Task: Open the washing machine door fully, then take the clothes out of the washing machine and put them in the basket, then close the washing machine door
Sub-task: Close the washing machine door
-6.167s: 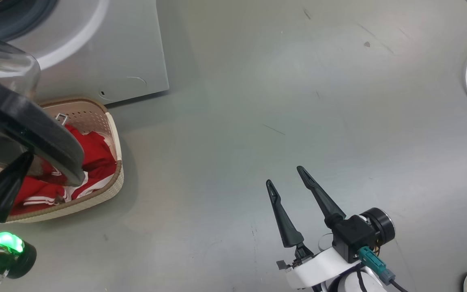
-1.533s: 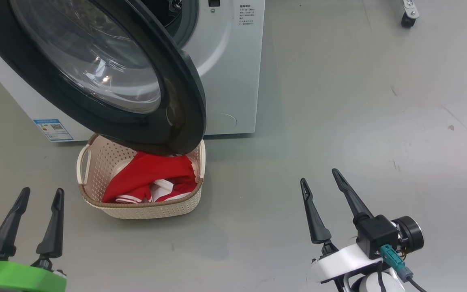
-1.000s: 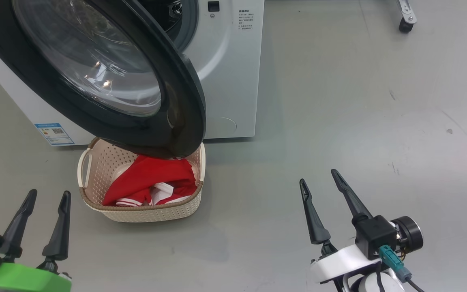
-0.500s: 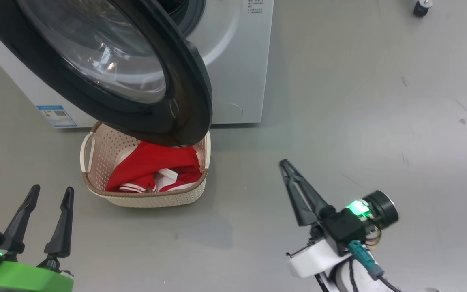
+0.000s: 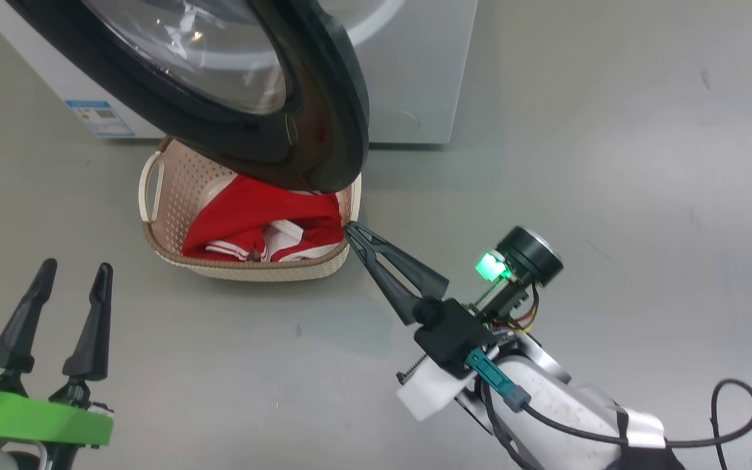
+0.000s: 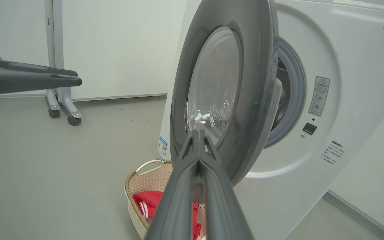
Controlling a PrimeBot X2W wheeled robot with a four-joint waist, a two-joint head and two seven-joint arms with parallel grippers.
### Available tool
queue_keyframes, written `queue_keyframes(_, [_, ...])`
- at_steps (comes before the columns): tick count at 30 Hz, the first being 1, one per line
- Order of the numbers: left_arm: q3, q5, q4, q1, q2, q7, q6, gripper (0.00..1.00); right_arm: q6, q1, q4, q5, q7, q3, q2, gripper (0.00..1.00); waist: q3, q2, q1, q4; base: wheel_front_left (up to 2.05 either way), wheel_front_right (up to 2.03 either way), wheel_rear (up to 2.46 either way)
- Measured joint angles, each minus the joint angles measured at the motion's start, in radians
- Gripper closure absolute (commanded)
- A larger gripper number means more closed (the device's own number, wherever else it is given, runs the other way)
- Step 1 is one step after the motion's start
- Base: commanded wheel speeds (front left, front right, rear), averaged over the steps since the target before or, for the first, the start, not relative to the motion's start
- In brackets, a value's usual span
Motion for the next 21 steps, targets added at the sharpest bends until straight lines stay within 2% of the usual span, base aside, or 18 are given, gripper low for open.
queue_keyframes(7, [-0.006, -0.034, -0.010, -0.054, 0.012, 0.000, 0.000, 0.00, 0.000, -0.157, 0.052, -0.001, 0.046, 0.056, -0.004, 1.00, 0.080, 0.0000, 0.0000, 0.038, 0.00, 0.00, 0.00])
queue_keyframes(15, [-0.025, -0.055, -0.014, -0.107, 0.021, 0.000, 0.000, 0.00, -0.003, -0.281, 0.105, 0.010, 0.071, 0.073, -0.006, 1.00, 0.154, 0.0000, 0.0000, 0.078, 0.00, 0.00, 0.00])
queue_keyframes(21, [-0.026, -0.077, -0.009, -0.132, 0.022, 0.000, 0.000, 0.00, -0.020, -0.344, 0.148, 0.038, 0.074, 0.074, -0.008, 1.00, 0.197, 0.0000, 0.0000, 0.108, 0.00, 0.00, 0.00])
